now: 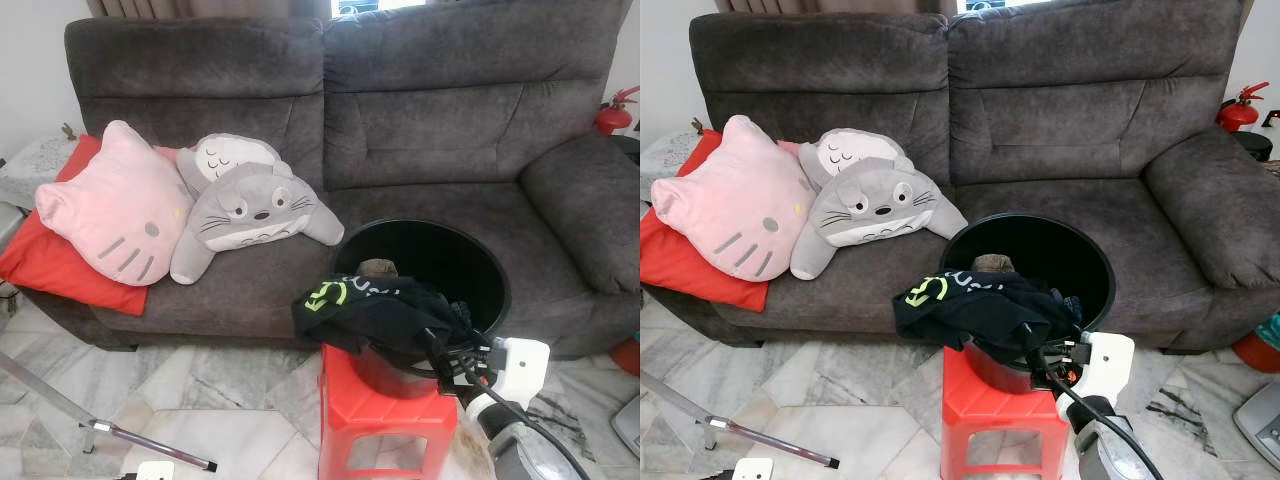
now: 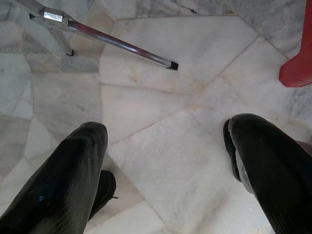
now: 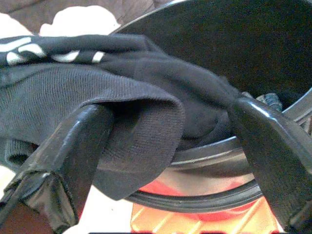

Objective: Hang hanger

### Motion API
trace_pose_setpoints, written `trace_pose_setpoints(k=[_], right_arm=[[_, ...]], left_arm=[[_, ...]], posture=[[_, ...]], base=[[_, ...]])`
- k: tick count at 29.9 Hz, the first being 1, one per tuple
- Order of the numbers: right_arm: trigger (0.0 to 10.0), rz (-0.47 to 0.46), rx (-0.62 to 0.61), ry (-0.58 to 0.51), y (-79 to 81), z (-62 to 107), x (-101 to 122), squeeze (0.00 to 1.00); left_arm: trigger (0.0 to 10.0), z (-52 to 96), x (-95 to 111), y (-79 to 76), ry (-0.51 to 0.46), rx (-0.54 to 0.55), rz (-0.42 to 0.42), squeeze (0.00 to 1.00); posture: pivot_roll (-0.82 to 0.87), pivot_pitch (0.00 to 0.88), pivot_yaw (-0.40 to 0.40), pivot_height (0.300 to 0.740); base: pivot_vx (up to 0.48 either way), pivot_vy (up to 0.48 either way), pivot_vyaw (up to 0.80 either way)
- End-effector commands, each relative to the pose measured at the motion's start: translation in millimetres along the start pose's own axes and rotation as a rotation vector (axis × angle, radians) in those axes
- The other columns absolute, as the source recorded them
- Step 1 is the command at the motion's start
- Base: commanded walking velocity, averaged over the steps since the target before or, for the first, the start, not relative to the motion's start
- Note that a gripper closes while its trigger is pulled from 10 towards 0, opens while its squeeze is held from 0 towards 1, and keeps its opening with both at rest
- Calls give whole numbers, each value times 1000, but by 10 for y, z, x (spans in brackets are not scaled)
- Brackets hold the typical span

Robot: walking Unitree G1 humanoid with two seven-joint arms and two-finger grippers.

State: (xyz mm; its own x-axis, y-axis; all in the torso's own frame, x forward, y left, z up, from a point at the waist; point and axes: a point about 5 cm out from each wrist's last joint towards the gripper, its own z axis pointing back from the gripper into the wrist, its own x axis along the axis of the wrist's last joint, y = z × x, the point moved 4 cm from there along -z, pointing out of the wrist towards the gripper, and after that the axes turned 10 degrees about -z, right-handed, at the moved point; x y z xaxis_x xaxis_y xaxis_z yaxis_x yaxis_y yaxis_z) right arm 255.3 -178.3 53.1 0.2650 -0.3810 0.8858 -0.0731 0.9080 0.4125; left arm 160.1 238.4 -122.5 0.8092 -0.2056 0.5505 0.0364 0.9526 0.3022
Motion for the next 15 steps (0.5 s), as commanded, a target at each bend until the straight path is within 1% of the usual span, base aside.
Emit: trace_pose_setpoints(k=[1,5,10,14,15], right_arm=[[10000,0,19,18,29,-32,-18,0],[10000,8,36,40,18,-71,-39,0],[10000,4,73,62,47,-121,-67,0],[10000,4,76,63,48,-123,-69,0],[10000,7,97,69,64,-141,-69,0]], left_arm=[[10000,11,-49,-14,17,1,-11,0],[10000,-5,26,-55,0,2,-12,0],[10000,-13,61,-57,-10,4,-11,0],[10000,-13,62,-56,-11,4,-11,0],[10000,-15,72,-48,-15,7,-11,0]], posture=[[-240,0,76,740],[-240,0,74,740],[-238,0,76,740],[-238,0,76,740],[-236,0,75,740]], base=[[0,0,0],[0,0,0],[0,0,0],[0,0,0],[0,0,0]])
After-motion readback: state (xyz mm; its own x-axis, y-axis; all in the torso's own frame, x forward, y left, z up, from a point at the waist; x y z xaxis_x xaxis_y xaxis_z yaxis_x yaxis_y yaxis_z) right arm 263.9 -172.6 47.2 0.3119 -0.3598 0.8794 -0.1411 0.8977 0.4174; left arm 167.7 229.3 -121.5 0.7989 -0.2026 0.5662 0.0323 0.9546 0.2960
